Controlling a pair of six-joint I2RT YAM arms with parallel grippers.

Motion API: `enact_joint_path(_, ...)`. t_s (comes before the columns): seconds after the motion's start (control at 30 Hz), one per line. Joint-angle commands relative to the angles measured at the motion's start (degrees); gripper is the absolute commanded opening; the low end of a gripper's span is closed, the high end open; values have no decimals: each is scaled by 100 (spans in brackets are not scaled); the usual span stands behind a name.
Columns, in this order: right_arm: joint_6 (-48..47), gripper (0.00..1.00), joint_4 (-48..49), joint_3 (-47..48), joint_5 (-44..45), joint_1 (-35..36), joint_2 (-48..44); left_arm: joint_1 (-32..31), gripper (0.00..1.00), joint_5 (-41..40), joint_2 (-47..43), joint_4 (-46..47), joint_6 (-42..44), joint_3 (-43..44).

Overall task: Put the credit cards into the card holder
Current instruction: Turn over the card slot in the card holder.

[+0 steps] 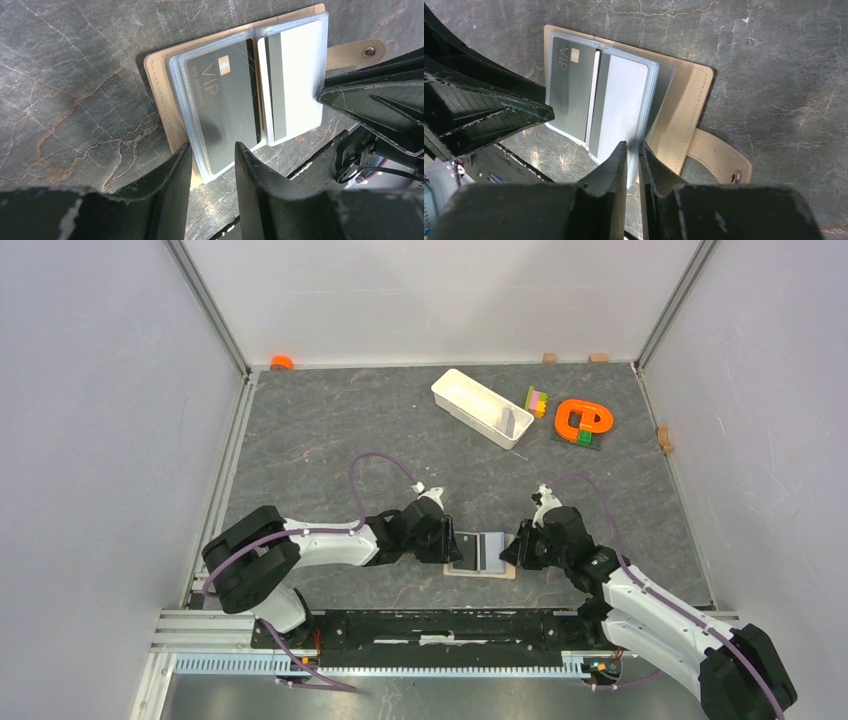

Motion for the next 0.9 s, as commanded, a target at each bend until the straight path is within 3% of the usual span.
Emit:
enact_joint_path(0.0,61,18,119,310,-106,16,-180,-37,44,36,103,19,-28,111)
enact_joint_path(0.87,-154,26,1154,604,-663,302,312,-39,43,240,178,203,-10,114)
